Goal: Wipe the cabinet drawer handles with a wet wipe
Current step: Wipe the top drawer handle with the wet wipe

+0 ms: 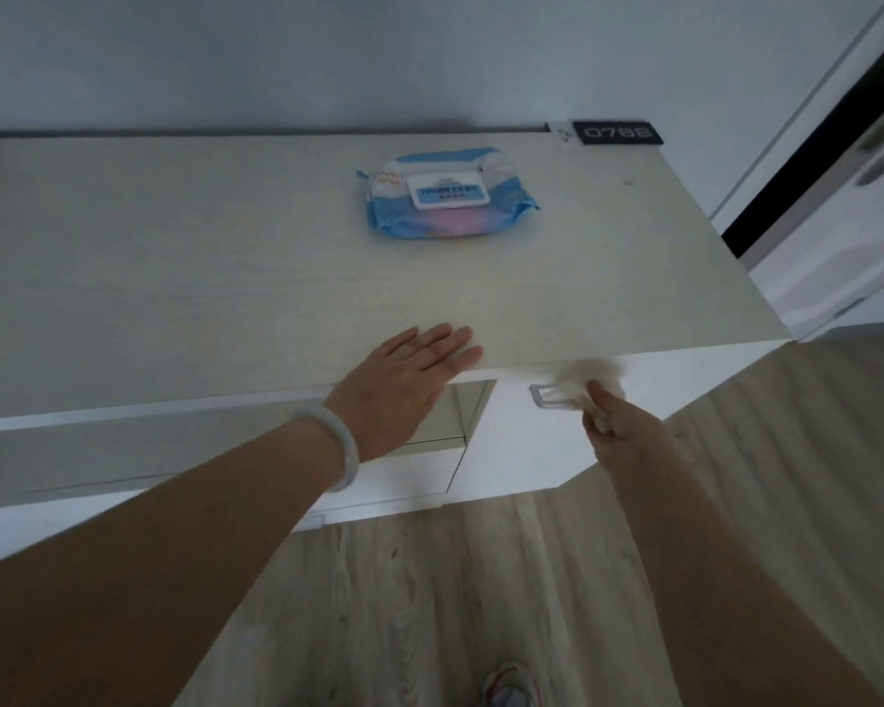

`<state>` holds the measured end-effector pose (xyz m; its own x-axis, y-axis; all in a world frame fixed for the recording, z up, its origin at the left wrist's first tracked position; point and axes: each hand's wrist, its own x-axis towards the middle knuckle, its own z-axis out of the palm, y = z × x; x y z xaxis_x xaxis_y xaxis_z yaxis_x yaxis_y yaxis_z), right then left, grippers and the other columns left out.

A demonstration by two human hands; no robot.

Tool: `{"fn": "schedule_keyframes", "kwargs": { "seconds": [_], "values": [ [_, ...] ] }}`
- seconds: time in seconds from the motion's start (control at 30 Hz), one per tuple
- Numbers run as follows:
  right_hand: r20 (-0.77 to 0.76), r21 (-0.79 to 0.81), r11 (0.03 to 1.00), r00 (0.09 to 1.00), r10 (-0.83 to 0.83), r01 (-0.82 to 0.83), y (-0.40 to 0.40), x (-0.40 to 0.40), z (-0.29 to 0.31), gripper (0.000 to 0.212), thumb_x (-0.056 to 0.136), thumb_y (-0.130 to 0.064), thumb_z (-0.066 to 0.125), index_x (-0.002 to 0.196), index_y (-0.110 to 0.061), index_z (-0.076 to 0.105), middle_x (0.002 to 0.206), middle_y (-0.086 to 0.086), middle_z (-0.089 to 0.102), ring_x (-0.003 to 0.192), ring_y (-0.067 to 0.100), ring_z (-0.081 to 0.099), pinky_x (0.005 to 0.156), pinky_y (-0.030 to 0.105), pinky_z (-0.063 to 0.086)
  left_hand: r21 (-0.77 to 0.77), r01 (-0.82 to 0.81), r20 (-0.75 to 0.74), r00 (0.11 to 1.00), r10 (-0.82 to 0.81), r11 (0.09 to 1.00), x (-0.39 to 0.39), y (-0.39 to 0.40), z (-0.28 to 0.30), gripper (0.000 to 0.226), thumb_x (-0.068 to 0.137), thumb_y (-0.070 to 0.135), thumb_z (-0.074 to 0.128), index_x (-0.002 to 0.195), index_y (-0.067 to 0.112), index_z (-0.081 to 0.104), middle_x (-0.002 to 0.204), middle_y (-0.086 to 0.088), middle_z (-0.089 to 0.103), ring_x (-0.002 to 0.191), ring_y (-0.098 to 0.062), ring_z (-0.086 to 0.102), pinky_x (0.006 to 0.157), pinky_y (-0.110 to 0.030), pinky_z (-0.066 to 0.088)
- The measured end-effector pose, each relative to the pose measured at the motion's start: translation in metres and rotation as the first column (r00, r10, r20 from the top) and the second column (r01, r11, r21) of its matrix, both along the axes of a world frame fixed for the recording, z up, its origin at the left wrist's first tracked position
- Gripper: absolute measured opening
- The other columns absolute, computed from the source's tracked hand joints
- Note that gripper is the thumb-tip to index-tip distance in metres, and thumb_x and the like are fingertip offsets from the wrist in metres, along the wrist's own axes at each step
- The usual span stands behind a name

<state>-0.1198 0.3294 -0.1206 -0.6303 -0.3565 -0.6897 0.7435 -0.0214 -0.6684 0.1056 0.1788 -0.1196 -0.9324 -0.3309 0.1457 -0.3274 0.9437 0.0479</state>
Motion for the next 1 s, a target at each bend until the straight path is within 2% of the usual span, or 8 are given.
{"fn": "schedule_keyframes", "kwargs": {
  "seconds": [0.13,0.2,0.33,0.43,0.67,0.77,0.87,1.0],
  "values": [
    [-0.048,-0.012,0.999,0.998,-0.033,0.032,0.01,0.0,0.005,0.005,0.09,-0.01,0.065,0.094,-0.01,0.061,0.103,0.001,0.063,0.088,0.009,0.063,0.096,0.027,0.049,-0.004,-0.198,0.0,0.98,0.198,0.98,0.013,0.03,-0.007,0.068,0.091,0.035,0.043,0.154,0.02,0.022,0.162,-0.001,0.018,0.149,-0.021,0.018,0.12,-0.047,0.015],
    [-0.121,0.055,0.993,0.988,-0.1,0.107,0.01,0.0,0.007,0.004,0.091,-0.015,0.064,0.088,-0.012,0.061,0.097,0.001,0.063,0.083,0.011,0.064,0.089,0.027,0.053,0.036,-0.316,-0.015,0.948,0.317,0.948,-0.002,0.05,-0.006,0.07,0.09,0.041,0.046,0.153,0.017,0.027,0.161,-0.004,0.022,0.149,-0.026,0.019,0.118,-0.052,0.012],
    [-0.447,0.301,0.949,0.893,0.055,0.093,0.006,-0.006,0.01,0.023,0.095,-0.02,0.051,0.073,-0.018,0.057,0.076,-0.005,0.055,0.068,0.012,0.053,0.066,0.026,0.045,-0.001,-0.328,-0.014,0.945,0.328,0.945,-0.03,0.063,-0.007,0.068,0.092,0.042,0.033,0.154,0.016,0.023,0.162,-0.008,0.016,0.15,-0.028,0.014,0.12,-0.052,0.011],
    [-0.617,0.398,0.911,0.766,0.178,0.109,0.008,-0.009,0.008,0.015,0.091,-0.022,0.06,0.104,-0.016,0.064,0.102,-0.001,0.063,0.089,0.016,0.06,0.082,0.03,0.049,-0.02,-0.336,0.021,0.942,0.336,0.942,-0.038,0.066,-0.012,0.085,0.086,0.046,0.056,0.155,0.015,0.018,0.163,-0.009,0.012,0.15,-0.029,0.011,0.119,-0.053,0.009],
    [-0.671,0.437,0.898,0.645,0.365,-0.054,0.013,-0.009,-0.003,0.04,0.08,-0.027,0.074,0.114,-0.011,0.063,0.111,0.0,0.061,0.099,0.013,0.059,0.087,0.027,0.045,-0.089,-0.358,0.085,0.927,0.366,0.929,-0.043,0.067,-0.016,0.104,0.077,0.049,0.066,0.156,0.015,0.009,0.163,-0.012,0.002,0.15,-0.032,0.002,0.119,-0.056,0.005],
    [-0.719,0.482,0.873,0.536,0.443,-0.075,0.016,-0.008,-0.011,0.026,0.079,-0.014,0.074,0.101,-0.01,0.061,0.113,0.0,0.051,0.091,0.013,0.054,0.082,0.023,0.041,-0.097,-0.365,0.095,0.923,0.373,0.926,-0.044,0.069,-0.015,0.105,0.076,0.044,0.066,0.156,0.016,0.007,0.163,-0.012,0.0,0.15,-0.032,0.0,0.119,-0.056,0.002],
    [-0.687,0.496,0.867,0.592,0.422,-0.042,0.01,-0.015,-0.008,0.006,0.085,-0.01,0.066,0.085,-0.01,0.06,0.108,0.003,0.057,0.085,0.017,0.056,0.076,0.023,0.04,-0.11,-0.373,0.079,0.921,0.382,0.921,-0.045,0.069,-0.015,0.104,0.073,0.036,0.068,0.156,0.015,0.01,0.163,-0.012,0.004,0.15,-0.033,0.004,0.119,-0.057,0.004],
    [-0.697,0.565,0.824,0.507,0.507,-0.048,0.009,-0.012,-0.007,0.011,0.087,-0.007,0.061,0.076,-0.005,0.061,0.095,0.005,0.06,0.073,0.012,0.053,0.061,0.013,0.037,-0.12,-0.374,0.066,0.921,0.384,0.919,-0.046,0.07,-0.015,0.102,0.071,0.032,0.067,0.156,0.014,0.014,0.163,-0.012,0.008,0.15,-0.034,0.007,0.118,-0.057,0.004]
  ]
}}
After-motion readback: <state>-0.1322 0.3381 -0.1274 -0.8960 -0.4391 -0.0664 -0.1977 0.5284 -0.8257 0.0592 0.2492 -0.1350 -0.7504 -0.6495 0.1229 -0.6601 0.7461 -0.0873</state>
